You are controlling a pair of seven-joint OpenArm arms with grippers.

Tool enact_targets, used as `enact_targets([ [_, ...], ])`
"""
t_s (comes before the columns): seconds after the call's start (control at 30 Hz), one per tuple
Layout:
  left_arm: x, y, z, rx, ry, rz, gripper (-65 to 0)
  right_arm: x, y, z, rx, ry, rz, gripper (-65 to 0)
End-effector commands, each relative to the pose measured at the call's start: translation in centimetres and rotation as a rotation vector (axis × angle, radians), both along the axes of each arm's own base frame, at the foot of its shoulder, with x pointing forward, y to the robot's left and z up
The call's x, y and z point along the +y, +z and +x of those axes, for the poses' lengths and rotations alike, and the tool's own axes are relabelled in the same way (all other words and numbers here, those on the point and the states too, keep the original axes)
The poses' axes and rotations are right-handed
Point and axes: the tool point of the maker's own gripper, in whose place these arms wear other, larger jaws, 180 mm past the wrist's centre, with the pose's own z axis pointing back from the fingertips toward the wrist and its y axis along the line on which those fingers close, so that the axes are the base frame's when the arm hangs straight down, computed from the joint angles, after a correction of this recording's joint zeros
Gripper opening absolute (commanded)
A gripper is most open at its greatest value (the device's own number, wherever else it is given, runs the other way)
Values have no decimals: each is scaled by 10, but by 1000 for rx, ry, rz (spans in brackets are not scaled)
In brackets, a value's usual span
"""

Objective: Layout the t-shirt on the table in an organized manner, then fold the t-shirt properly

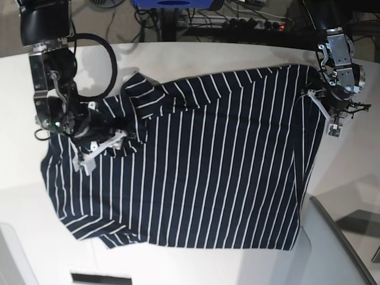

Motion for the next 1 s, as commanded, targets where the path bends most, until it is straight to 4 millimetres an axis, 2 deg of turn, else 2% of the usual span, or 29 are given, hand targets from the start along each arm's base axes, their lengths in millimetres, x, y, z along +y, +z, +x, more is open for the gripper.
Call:
enact_targets([
  [0.0,7,13,10,-43,-2,23,-650,-1,13,18,-56,-6,7,-294],
  [0.27,8,12,7,-39,3,23,-650,-6,-3,20,-29,-32,1,-294],
  [0.43,8,12,7,-38,3,23,-650,5,-13,19,4,-38,23,-294],
  [0.67,8,12,7,-38,4,21,-650,13,-10,23,0,-34,40,-302],
  [0.73,8,12,7,-38,4,21,-650,13,-9,22,2,-34,44,-372],
  [0.87,8,12,7,-38,4,23,-650,11,-10,21,6,-42,49,-650],
  [0.97,9,12,7,-38,4,24,-650,12,-11,15,21,-38,52,-627],
])
